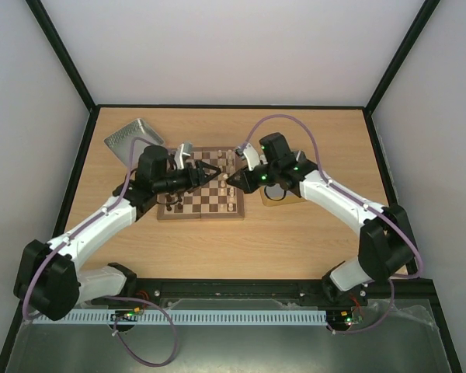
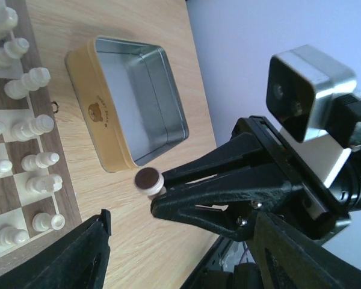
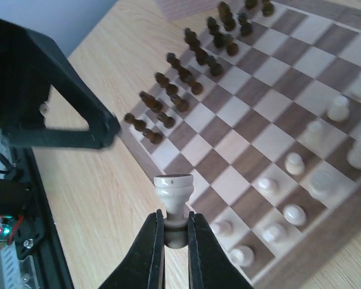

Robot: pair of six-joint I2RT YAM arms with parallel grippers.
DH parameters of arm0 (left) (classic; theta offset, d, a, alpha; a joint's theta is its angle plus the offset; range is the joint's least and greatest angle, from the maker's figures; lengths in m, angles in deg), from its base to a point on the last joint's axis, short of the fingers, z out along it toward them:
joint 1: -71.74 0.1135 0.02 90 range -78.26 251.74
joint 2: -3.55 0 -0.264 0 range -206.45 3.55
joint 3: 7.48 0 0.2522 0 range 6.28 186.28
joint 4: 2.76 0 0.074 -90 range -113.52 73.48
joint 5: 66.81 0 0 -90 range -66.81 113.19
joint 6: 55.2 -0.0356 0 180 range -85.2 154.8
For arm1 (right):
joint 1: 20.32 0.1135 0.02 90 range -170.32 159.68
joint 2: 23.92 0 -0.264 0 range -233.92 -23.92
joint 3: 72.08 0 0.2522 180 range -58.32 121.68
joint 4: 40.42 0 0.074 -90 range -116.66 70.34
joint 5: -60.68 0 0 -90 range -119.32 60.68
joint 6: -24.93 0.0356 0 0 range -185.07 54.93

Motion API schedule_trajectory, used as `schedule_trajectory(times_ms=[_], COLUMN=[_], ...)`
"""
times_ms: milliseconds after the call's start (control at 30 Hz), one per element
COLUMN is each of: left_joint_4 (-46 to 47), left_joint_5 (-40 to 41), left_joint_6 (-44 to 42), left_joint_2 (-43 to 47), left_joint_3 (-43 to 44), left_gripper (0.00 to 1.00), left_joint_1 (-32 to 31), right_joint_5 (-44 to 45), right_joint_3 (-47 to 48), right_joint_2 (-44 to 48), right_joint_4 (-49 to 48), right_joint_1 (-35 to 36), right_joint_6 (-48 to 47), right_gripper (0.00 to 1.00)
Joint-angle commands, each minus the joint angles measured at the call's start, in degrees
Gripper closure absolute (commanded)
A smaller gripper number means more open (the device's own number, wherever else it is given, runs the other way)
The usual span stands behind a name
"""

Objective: Set up the chess pieces on the board
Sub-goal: Place the chess piece on the chessboard.

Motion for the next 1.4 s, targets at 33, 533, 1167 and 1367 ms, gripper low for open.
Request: schedule_trajectory(times_ms=[33,533,1167,1367], left_joint_4=[3.3,8.3,12.9,24.2], left_joint_5=[-4.2,3.8,0.1,-2.0], left_joint_6=[3.1,11.8,23.0,43.4], left_joint_2=[-1.8,-2.6,-2.4,-2.0], left_joint_3=[-0.7,-4.2,-5.6,-7.3], left_gripper=[0.41,0.55,0.97,0.97], left_joint_1=[-0.5,-1.2,-1.5,-1.6], right_joint_5=[-3.7,-5.7,-0.5,4.0], right_joint_3=[4.1,3.7,-3.8,-15.3], right_joint_2=[-2.8,-3.3,4.0,11.9], right_joint_4=[-2.6,-6.4,-18.5,-41.3], right_joint_1=[1.8,3.3,3.9,4.1], right_joint_6=[-1.6,0.8,14.7,33.3], right_gripper=[0.95,0.95,0.58,0.43])
